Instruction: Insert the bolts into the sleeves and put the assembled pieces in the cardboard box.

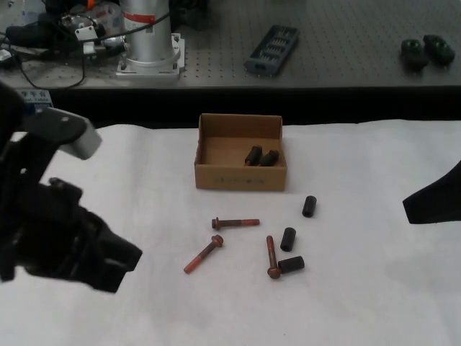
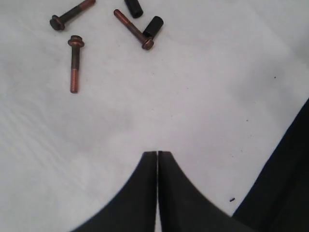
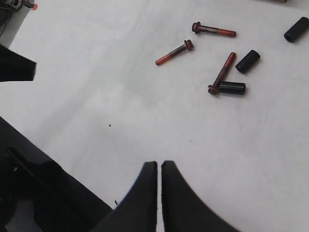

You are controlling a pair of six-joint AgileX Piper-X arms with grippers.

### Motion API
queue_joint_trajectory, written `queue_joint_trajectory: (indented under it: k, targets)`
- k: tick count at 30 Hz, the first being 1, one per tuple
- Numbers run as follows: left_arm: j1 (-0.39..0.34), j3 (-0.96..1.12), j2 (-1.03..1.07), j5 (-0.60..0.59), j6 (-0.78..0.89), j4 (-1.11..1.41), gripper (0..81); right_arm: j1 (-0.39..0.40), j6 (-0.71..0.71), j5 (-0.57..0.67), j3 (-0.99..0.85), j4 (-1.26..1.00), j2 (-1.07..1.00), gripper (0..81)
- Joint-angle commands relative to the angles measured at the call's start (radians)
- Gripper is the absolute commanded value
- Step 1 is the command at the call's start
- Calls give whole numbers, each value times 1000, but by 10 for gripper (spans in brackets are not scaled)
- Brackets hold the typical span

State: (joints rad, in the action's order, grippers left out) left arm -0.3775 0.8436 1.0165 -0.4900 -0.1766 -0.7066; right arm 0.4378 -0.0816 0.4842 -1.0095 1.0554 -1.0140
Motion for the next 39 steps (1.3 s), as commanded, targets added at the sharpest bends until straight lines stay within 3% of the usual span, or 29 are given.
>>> queue_joint_trajectory:
  k: [1, 6, 8, 12, 14, 21, 39]
  targets:
    - [-2, -8, -17, 9, 4, 7, 7, -7, 16, 5, -4, -11, 6, 29]
    - [-2, -7, -50, 9, 8, 35, 7, -4, -96, -88, -4, -27, -47, 1]
    - [-2, -7, -49, 9, 18, 59, 7, -4, -139, -93, -4, -55, -91, 64]
    - [-2, -7, -49, 9, 19, 113, 7, -4, -239, -157, -4, -186, -215, 292]
    - [-2, -7, -49, 9, 19, 133, 7, -4, -297, -211, -4, -251, -292, 349]
    - [-2, -7, -49, 9, 19, 141, 7, -4, -461, -217, -74, -340, -578, 294]
    - [-2, -7, -49, 9, 11, 141, 7, -4, -495, -243, -523, -227, -1019, 294]
